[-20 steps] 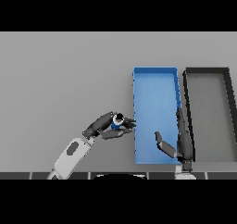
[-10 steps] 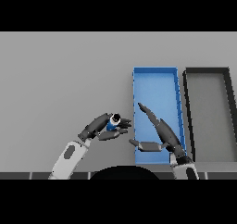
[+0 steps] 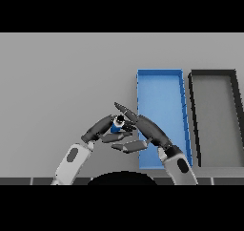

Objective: Pick up the blue pipe and place it into the blue bin.

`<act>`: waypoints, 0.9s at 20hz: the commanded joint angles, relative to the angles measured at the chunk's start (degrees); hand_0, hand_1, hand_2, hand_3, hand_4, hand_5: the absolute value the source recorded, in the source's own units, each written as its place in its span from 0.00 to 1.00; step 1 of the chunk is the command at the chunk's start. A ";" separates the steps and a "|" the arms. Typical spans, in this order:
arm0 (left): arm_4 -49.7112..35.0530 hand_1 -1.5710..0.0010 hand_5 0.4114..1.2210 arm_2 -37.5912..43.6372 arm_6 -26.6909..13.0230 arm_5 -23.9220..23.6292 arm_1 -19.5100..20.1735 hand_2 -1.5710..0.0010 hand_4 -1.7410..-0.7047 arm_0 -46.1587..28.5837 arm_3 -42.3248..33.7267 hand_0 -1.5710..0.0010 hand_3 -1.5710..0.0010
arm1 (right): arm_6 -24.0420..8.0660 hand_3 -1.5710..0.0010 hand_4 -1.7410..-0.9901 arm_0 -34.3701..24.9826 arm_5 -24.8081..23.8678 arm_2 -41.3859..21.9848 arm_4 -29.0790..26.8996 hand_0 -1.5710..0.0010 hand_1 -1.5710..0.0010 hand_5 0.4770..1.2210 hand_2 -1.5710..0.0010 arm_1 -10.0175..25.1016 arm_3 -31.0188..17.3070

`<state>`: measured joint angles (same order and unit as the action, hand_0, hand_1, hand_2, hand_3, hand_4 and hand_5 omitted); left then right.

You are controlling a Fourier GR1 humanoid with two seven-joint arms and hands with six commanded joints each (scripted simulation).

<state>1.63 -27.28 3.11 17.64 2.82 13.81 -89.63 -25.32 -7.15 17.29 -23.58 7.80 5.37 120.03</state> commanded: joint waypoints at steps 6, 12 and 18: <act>-1.17 0.00 1.00 1.41 1.40 3.36 -0.27 0.00 0.28 -1.03 -0.13 0.00 0.00 | -3.81 1.00 0.70 -8.31 2.13 0.04 -3.21 1.00 0.99 0.05 0.99 -2.37 -3.75; -0.76 0.00 1.00 2.34 -2.32 3.41 -1.33 0.02 0.11 -1.82 -0.30 0.00 0.26 | -4.36 0.58 0.39 -13.19 3.38 0.00 -3.86 0.48 0.47 0.07 0.47 -4.09 -8.03; 0.07 0.00 1.00 3.47 -0.79 4.49 -2.35 0.01 0.03 -0.85 0.14 0.00 0.16 | 1.76 0.18 0.35 -12.58 1.79 0.01 -4.17 0.13 0.12 0.62 0.12 -6.34 -10.00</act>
<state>1.76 -23.83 2.39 22.25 0.46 12.96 -89.48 -23.33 -19.74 19.09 -23.56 3.65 -0.98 110.04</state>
